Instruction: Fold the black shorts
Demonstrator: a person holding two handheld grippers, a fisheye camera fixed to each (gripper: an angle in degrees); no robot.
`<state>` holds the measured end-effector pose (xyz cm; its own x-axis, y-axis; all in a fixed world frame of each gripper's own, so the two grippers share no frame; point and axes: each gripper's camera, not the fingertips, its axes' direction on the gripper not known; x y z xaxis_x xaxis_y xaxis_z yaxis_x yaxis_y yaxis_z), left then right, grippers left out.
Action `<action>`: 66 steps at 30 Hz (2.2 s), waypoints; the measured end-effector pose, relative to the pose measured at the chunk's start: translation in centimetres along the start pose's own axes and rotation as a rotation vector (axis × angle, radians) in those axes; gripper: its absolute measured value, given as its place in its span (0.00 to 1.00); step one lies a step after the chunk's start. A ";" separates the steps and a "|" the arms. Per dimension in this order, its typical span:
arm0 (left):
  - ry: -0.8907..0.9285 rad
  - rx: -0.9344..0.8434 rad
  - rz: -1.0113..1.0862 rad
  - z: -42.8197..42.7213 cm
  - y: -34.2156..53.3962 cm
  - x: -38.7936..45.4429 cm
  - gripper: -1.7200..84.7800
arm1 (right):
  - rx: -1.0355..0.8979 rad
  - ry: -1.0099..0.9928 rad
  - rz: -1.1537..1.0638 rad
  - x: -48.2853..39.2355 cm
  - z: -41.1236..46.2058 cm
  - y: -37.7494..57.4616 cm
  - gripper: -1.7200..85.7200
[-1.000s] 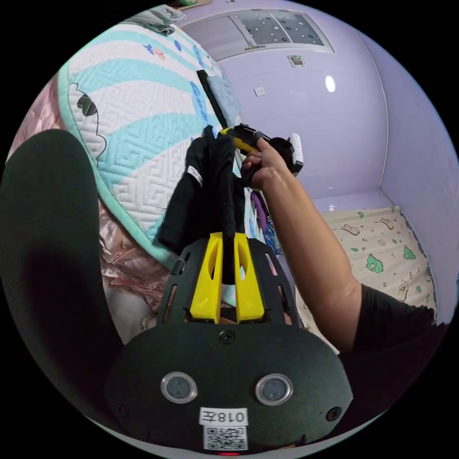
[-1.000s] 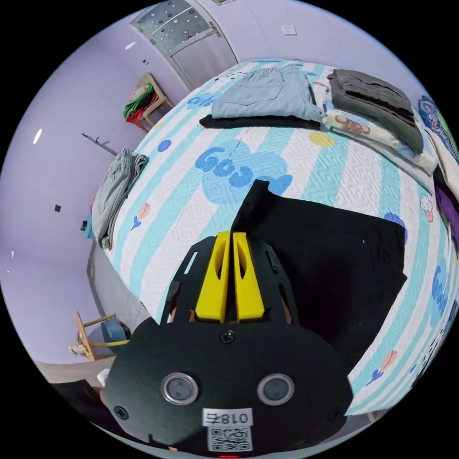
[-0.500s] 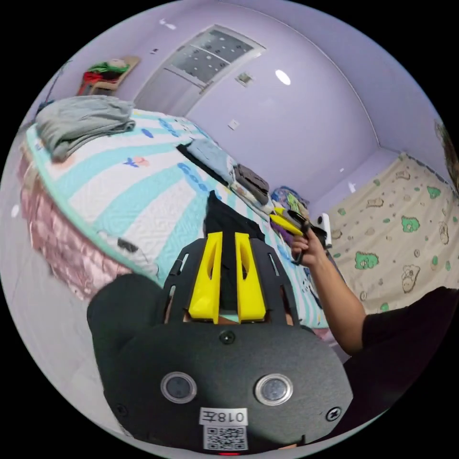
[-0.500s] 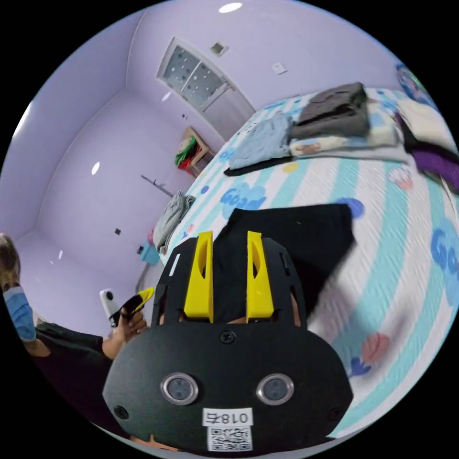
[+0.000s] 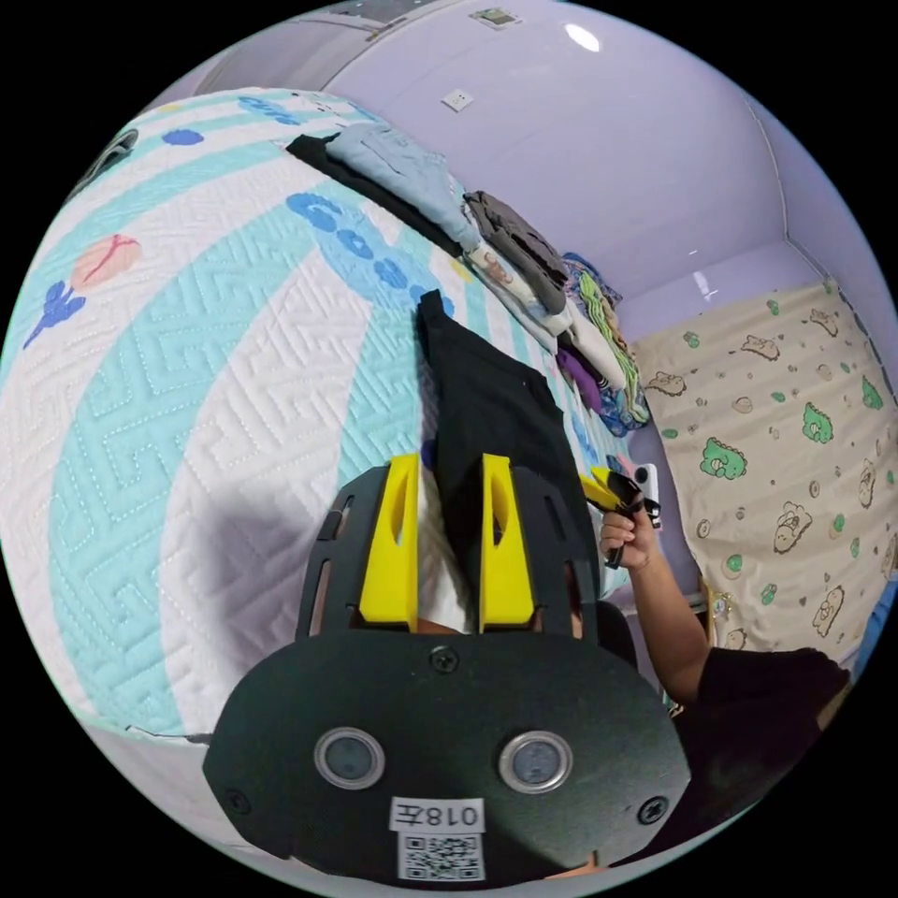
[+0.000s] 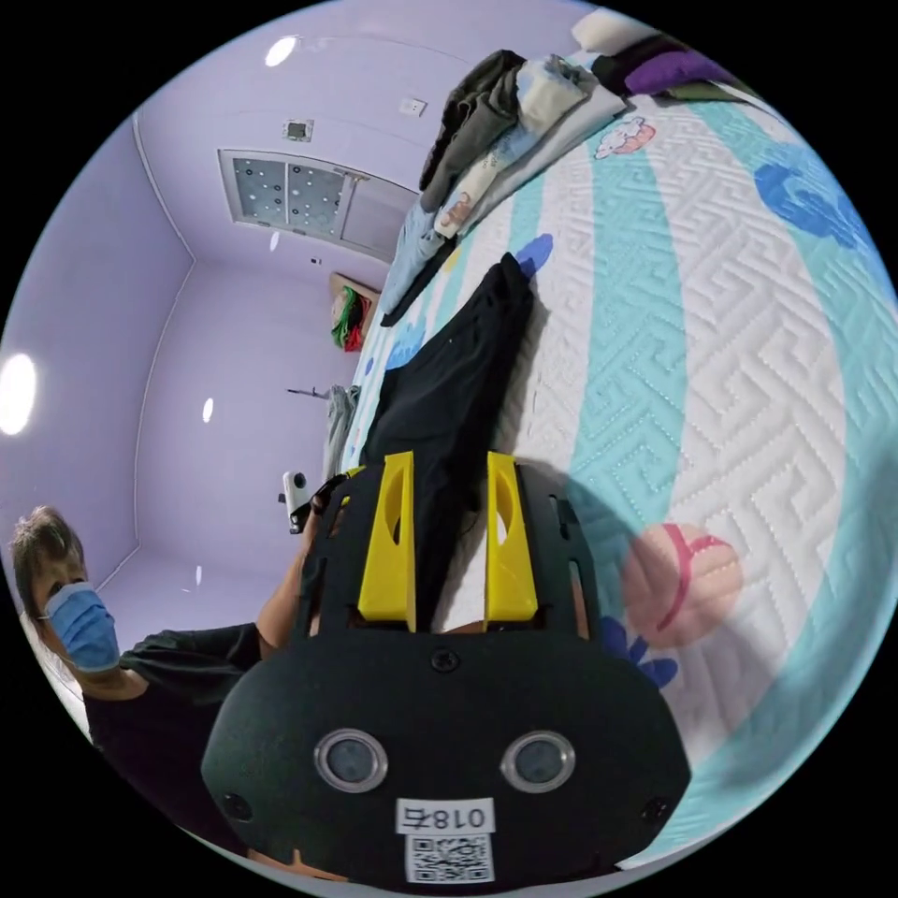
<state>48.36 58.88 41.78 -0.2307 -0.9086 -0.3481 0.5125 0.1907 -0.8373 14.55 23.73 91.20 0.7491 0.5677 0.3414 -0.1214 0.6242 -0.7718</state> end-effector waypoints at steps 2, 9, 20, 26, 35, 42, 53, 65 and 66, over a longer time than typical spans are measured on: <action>-0.050 -0.006 0.031 0.8 0.2 0.7 0.12 | -0.034 0.069 -0.009 0.5 0.3 0.4 0.13; -0.037 -0.005 0.059 -1.0 5.4 3.8 0.15 | -0.036 -0.021 -0.055 -0.6 -3.7 7.4 0.14; 0.093 -0.274 0.039 4.5 10.4 6.8 0.18 | -0.217 -0.154 -0.045 1.0 -3.3 15.2 0.15; 0.086 -0.275 -0.013 5.7 11.3 6.0 0.18 | -0.257 -0.192 -0.028 1.7 -2.8 14.8 0.15; 0.242 -0.270 -0.134 7.2 14.0 3.2 0.20 | -0.214 -0.410 0.085 2.3 -7.1 14.6 0.10; 0.324 -0.186 -0.163 7.9 15.3 1.3 0.21 | -0.185 -0.496 0.125 2.3 -9.0 14.5 0.10; 0.401 -0.268 -0.049 8.8 15.5 2.4 0.19 | -0.182 -0.485 0.177 3.6 -10.4 15.3 0.10; 0.372 -0.223 0.029 2.8 18.8 7.0 0.08 | -0.162 -0.393 0.045 -0.3 -13.8 19.4 0.10; 0.387 -0.233 0.019 1.7 20.1 7.5 0.08 | -0.167 -0.401 0.045 -0.6 -14.0 20.0 0.10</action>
<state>58.30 55.24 23.08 -0.5384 -0.7067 -0.4590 0.3295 0.3248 -0.8865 20.80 28.42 68.03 0.4292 0.7767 0.4611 -0.0163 0.5170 -0.8558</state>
